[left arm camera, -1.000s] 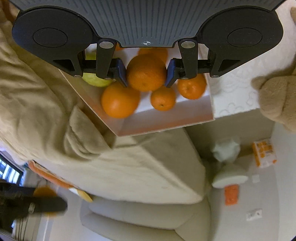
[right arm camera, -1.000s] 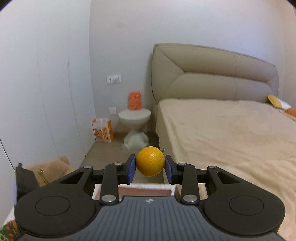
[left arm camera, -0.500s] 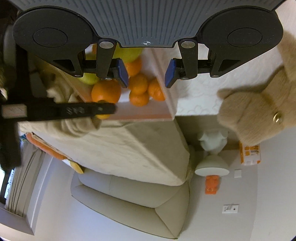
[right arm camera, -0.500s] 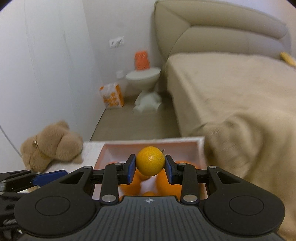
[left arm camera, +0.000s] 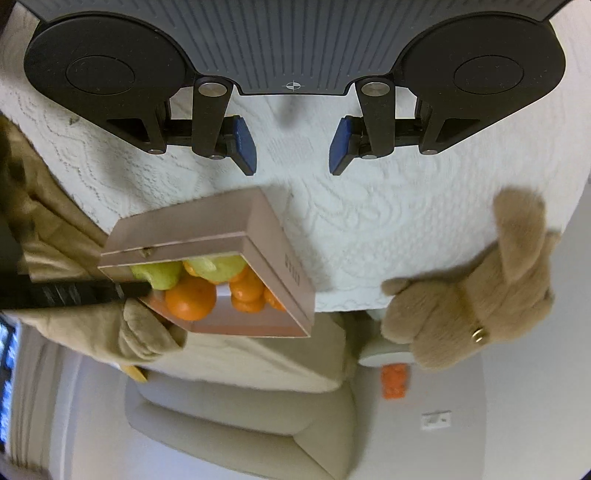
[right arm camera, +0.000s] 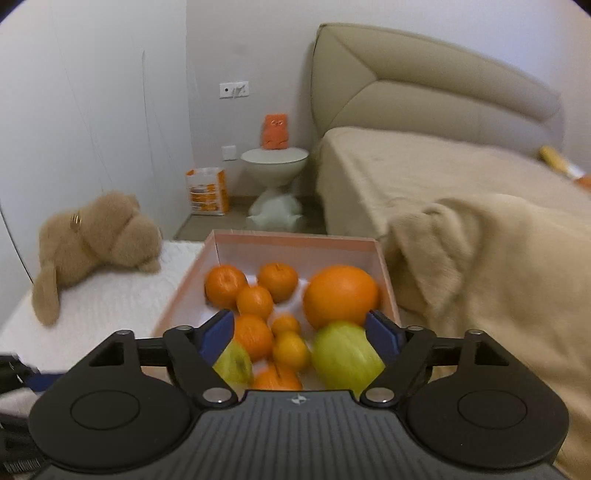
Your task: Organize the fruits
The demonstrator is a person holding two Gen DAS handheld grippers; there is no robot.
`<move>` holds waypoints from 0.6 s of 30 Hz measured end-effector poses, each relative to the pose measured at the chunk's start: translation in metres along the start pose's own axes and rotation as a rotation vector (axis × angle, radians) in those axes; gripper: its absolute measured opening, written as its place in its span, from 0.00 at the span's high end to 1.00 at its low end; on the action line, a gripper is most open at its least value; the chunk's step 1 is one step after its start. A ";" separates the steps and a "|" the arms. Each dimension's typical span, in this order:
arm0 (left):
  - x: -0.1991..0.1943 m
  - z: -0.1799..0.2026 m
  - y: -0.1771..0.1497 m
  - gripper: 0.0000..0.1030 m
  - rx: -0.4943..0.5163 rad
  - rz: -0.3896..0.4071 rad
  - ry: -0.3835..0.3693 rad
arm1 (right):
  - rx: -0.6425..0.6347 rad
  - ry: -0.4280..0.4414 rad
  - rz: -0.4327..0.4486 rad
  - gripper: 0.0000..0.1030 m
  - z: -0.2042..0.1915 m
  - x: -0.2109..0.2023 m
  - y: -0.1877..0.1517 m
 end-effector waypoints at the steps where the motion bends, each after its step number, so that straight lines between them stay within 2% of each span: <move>1: -0.002 0.003 -0.007 0.53 -0.028 0.016 0.001 | 0.016 0.008 -0.001 0.18 0.000 -0.006 -0.013; 3: -0.004 0.009 -0.019 0.53 -0.053 0.036 -0.007 | 0.034 0.035 -0.039 0.16 0.002 -0.010 -0.037; 6: 0.000 0.022 -0.027 0.53 -0.017 0.058 0.025 | 0.009 0.018 -0.106 0.16 -0.004 -0.003 -0.068; 9: 0.012 0.024 -0.031 0.53 -0.024 0.014 0.032 | -0.020 0.001 -0.116 0.16 -0.011 0.002 -0.086; 15: 0.017 0.032 -0.034 0.50 0.012 0.020 0.066 | 0.019 0.027 -0.144 0.15 -0.005 0.011 -0.097; 18: 0.019 0.034 -0.033 0.50 0.018 0.019 0.079 | 0.042 -0.002 -0.151 0.10 -0.002 0.013 -0.098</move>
Point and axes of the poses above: each gripper's, at about its wrist camera, not at the fingertips, and x roughly the way its jaws point, z to its right, y to its top, the point moved 3 cm from there along x, roughly the way its jaws point, and after that the axes turned 4 degrees about -z, right-handed, at the moved point
